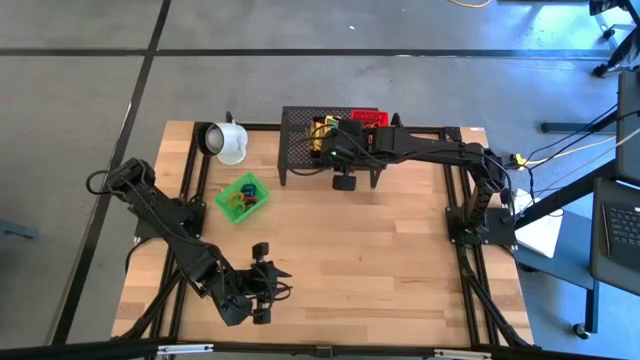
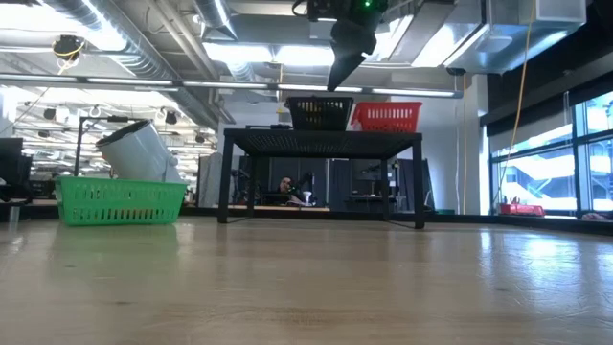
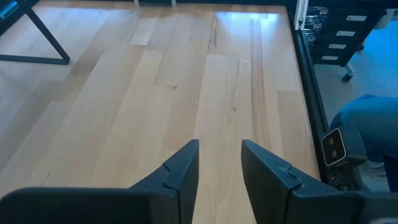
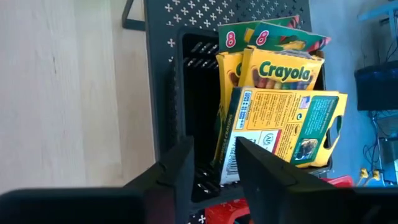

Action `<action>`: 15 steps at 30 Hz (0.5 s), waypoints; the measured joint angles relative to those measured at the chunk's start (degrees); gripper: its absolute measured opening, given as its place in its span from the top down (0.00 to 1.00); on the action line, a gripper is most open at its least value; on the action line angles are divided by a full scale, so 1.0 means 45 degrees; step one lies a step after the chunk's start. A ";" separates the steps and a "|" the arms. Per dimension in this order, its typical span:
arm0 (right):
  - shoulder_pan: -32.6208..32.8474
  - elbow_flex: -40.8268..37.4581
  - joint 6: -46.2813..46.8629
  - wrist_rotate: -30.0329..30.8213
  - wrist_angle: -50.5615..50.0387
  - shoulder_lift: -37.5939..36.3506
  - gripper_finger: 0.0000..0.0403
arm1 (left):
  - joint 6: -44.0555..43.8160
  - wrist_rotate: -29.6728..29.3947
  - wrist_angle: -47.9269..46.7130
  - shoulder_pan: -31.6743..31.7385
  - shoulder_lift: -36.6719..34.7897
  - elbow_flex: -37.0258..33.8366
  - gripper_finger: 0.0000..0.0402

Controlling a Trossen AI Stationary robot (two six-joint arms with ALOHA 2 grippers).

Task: Pick & Place Office Desk Supplies
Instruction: Put the green bin on the shelf

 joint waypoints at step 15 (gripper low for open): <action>0.0979 0.0000 0.0971 -0.0031 -0.0709 -0.1909 0.59 | -0.0014 -0.0461 0.0005 0.0533 0.0000 0.0000 0.72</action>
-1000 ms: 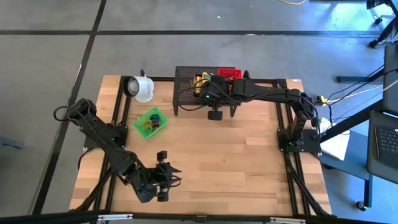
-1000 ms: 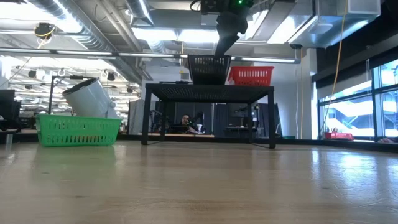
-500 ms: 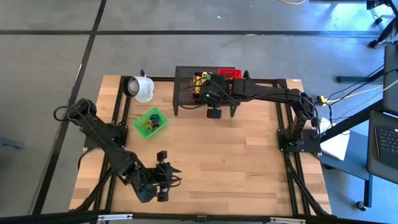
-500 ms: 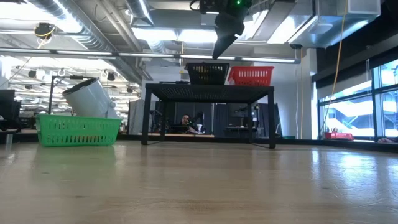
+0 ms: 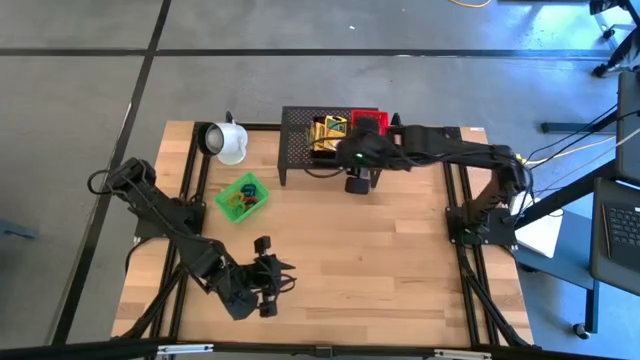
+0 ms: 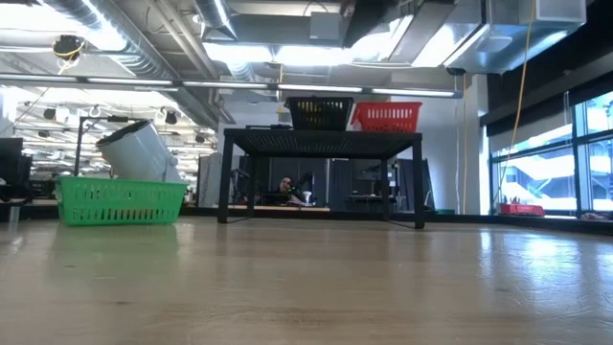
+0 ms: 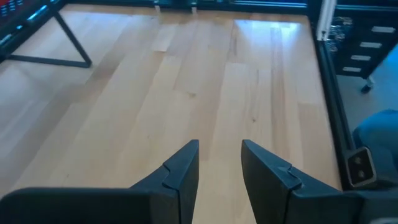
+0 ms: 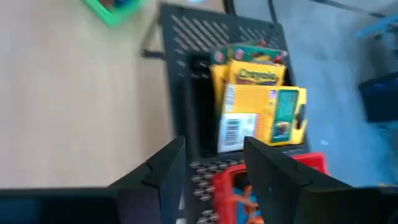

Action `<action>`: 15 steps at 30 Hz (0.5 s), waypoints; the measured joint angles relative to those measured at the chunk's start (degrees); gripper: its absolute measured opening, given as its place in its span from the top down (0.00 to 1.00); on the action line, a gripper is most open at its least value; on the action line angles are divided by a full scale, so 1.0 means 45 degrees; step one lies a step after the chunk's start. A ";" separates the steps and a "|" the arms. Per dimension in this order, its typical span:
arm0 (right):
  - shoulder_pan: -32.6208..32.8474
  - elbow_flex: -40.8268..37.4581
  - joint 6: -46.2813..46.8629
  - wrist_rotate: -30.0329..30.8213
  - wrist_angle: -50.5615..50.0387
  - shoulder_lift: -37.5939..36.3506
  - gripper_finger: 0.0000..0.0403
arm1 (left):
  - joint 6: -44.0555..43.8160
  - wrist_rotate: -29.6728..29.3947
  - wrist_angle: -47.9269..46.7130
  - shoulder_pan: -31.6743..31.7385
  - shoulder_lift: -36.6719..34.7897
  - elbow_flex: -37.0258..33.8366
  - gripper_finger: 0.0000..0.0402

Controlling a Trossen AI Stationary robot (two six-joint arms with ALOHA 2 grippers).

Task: Pick & Place Office Desk Supplies
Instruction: Put the green bin on the shelf

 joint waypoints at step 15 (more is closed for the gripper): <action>0.4147 -0.1019 0.3388 0.0616 -0.0916 -0.1750 0.60 | -0.3170 0.1747 -0.6794 0.2453 -0.0049 0.0000 0.68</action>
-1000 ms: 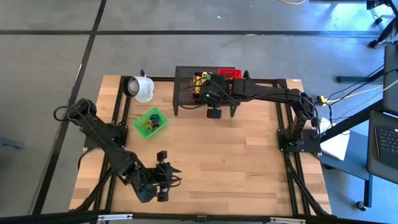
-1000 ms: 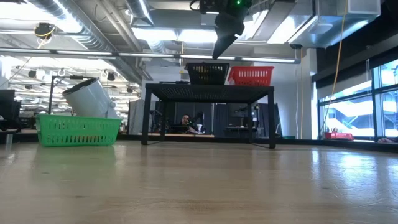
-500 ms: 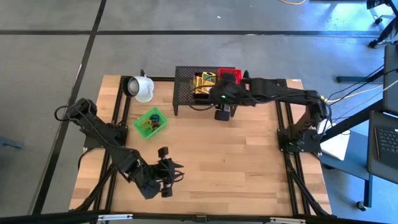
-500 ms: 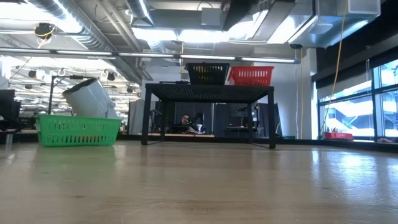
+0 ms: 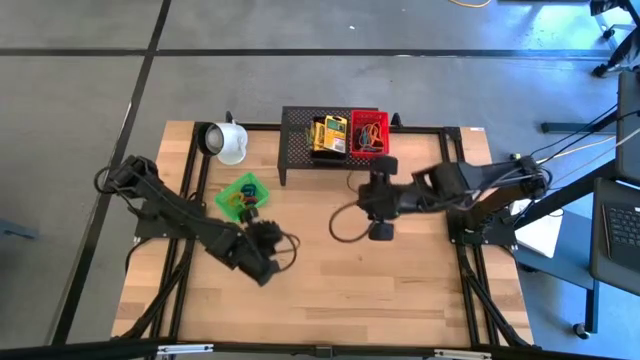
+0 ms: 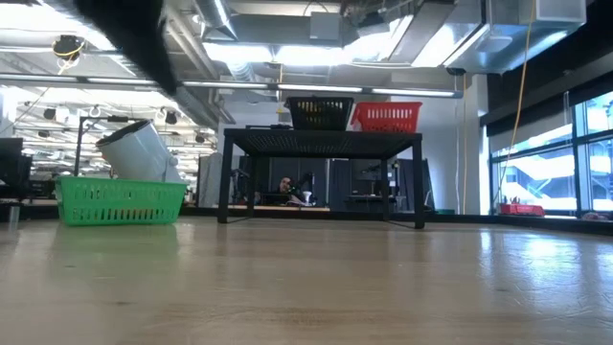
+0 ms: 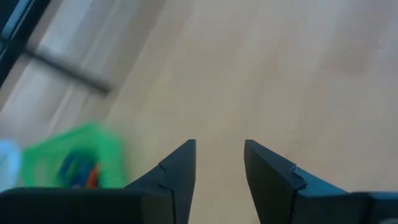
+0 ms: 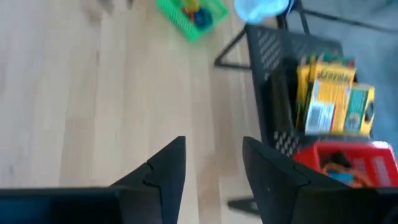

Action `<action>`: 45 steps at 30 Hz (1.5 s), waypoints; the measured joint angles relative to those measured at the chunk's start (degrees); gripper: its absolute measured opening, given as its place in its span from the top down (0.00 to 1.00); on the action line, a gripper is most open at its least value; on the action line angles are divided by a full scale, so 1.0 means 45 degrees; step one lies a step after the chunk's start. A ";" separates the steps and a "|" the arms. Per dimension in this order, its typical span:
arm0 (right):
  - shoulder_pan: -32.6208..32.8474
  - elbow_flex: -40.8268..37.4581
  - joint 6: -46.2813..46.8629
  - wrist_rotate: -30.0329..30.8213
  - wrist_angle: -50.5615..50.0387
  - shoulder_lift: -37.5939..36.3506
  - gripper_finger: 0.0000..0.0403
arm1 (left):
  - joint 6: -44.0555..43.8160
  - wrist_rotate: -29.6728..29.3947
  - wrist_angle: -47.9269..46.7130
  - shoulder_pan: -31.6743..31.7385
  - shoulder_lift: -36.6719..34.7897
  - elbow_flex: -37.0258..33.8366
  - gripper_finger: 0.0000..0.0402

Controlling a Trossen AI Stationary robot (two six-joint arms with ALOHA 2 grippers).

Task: Pick & Place Office Desk Supplies
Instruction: Put the green bin on the shelf

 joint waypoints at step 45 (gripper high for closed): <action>0.3567 -0.8734 0.5658 -0.0016 0.1776 -0.5196 0.61 | 0.1316 0.3657 0.2431 0.5723 -0.4618 -0.6757 0.69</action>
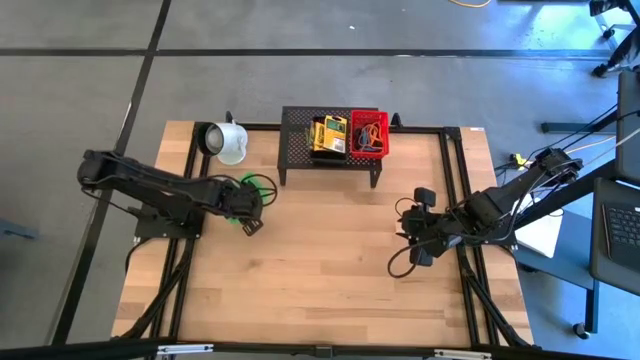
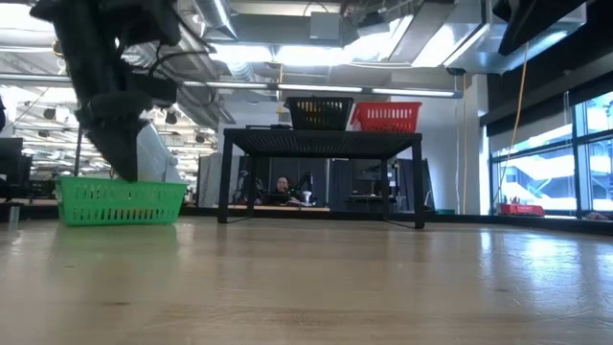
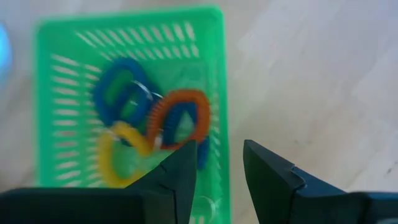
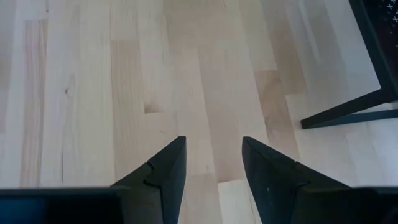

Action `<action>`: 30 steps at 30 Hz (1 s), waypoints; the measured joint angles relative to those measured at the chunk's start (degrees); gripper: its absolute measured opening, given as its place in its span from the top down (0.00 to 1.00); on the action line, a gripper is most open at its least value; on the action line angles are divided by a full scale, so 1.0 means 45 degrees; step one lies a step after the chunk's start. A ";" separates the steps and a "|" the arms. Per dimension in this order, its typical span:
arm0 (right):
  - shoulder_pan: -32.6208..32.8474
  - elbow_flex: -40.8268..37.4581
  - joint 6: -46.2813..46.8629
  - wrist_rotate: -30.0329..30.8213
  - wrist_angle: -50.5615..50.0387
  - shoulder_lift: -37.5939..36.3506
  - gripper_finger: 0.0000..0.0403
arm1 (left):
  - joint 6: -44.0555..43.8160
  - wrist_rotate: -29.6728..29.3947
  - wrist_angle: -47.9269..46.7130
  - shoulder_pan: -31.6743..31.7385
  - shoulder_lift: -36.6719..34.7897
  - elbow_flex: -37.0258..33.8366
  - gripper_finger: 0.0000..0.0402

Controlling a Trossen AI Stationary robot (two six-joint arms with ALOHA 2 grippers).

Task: Pick & Place Office Desk Supplies
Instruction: Put the green bin on the shelf

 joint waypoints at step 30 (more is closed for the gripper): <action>0.0000 0.0000 0.0028 0.0335 0.0049 0.0005 0.61 | -0.0700 0.0776 0.1777 -0.1598 0.0009 -0.1466 0.99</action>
